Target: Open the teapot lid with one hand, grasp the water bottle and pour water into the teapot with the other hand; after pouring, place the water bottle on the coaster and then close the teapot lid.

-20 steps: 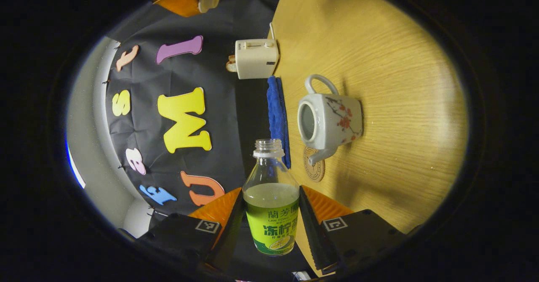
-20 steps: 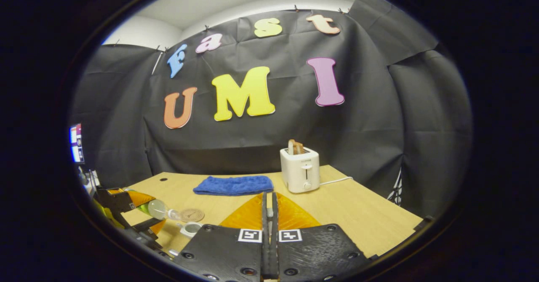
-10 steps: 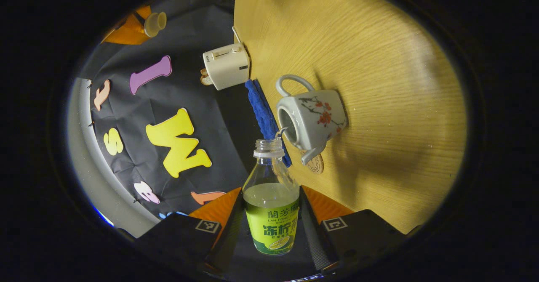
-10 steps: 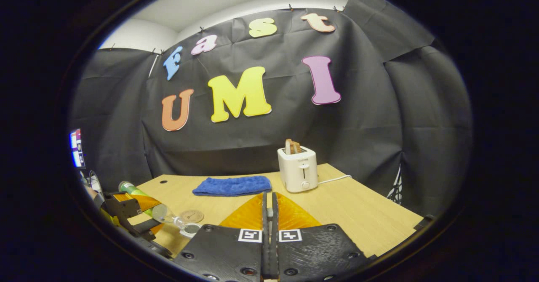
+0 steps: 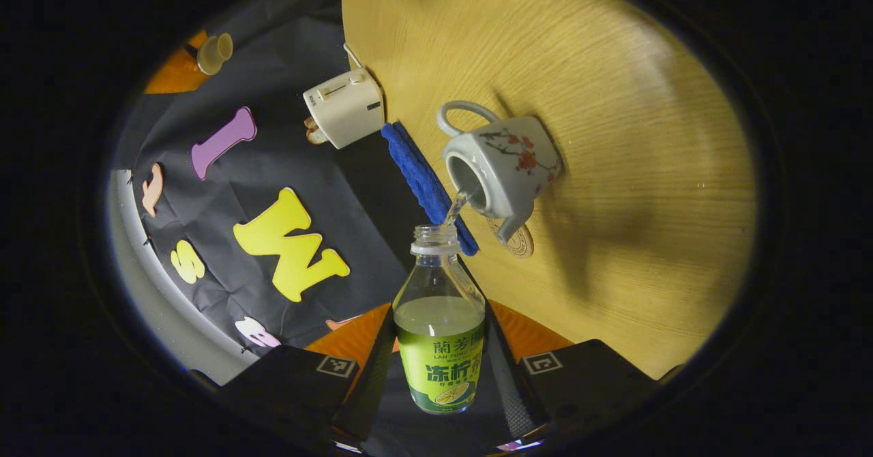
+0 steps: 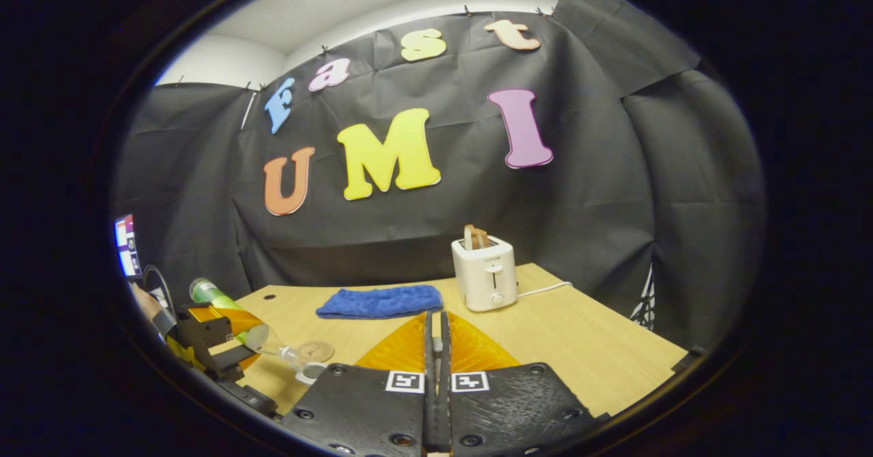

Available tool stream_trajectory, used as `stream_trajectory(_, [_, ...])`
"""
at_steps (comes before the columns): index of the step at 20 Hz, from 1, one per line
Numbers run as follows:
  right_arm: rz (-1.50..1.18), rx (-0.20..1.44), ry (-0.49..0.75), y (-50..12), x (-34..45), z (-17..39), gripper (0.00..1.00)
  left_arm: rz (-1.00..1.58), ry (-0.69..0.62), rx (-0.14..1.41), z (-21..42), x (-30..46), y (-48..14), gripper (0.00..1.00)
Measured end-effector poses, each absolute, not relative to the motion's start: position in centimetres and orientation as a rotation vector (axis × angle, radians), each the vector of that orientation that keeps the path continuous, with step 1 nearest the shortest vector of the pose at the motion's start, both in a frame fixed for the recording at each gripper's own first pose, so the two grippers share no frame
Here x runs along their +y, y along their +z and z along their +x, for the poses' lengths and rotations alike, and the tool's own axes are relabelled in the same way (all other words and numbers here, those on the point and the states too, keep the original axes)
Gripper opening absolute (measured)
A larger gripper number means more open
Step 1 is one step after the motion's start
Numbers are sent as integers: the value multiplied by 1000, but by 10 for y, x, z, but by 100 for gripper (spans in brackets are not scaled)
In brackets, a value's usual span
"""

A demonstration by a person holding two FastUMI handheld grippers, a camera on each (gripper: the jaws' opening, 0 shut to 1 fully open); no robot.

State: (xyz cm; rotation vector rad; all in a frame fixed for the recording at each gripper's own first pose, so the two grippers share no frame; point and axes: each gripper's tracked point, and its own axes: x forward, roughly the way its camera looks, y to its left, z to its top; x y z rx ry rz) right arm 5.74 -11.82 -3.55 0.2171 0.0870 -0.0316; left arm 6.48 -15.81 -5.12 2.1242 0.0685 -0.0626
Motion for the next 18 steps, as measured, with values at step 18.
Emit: stream_trajectory(18, [215,82,-33,-31,-122,53,0,2299,-17,29,65,-172,-34,74])
